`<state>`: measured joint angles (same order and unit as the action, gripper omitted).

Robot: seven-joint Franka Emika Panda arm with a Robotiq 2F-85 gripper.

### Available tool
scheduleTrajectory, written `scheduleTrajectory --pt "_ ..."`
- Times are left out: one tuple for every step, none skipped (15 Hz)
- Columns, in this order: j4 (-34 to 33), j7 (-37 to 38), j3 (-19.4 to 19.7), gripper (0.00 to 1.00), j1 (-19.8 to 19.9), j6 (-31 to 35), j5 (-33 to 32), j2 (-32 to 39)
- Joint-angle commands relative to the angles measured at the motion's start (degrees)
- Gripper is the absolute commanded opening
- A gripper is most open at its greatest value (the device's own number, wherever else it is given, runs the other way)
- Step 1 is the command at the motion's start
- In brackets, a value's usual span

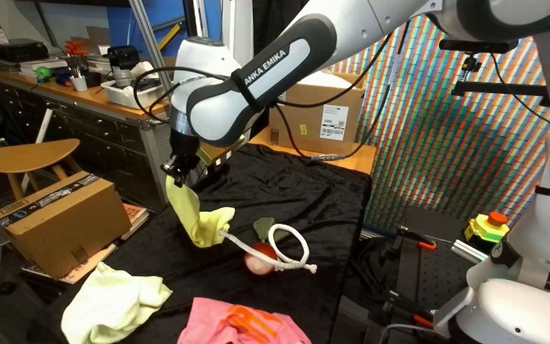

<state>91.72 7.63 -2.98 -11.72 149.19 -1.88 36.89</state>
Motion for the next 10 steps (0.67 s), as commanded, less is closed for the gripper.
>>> scheduleTrajectory --pt "13.98 0.80 0.34 0.07 0.23 10.49 -0.10 -10.95" --pt "16.80 1.09 0.43 0.07 0.36 12.96 0.14 -13.28" --pt "19.64 0.77 0.30 0.07 0.64 14.99 0.26 -15.60" --pt "22.60 0.74 0.17 0.07 0.97 16.83 0.54 -18.18" --pt "25.59 0.89 0.08 0.07 1.28 18.44 0.89 -20.81" --pt "28.57 1.97 0.60 0.07 1.18 19.96 0.96 -23.54" --pt "31.60 3.66 1.64 0.07 0.56 21.73 0.27 -26.35" --pt "34.35 5.95 2.89 0.07 -0.20 22.63 -0.31 -29.43" --pt "37.11 6.80 3.12 0.07 -0.15 23.83 -0.44 -32.26" --pt "39.41 8.69 4.12 0.07 -0.47 24.63 -1.34 -35.21"
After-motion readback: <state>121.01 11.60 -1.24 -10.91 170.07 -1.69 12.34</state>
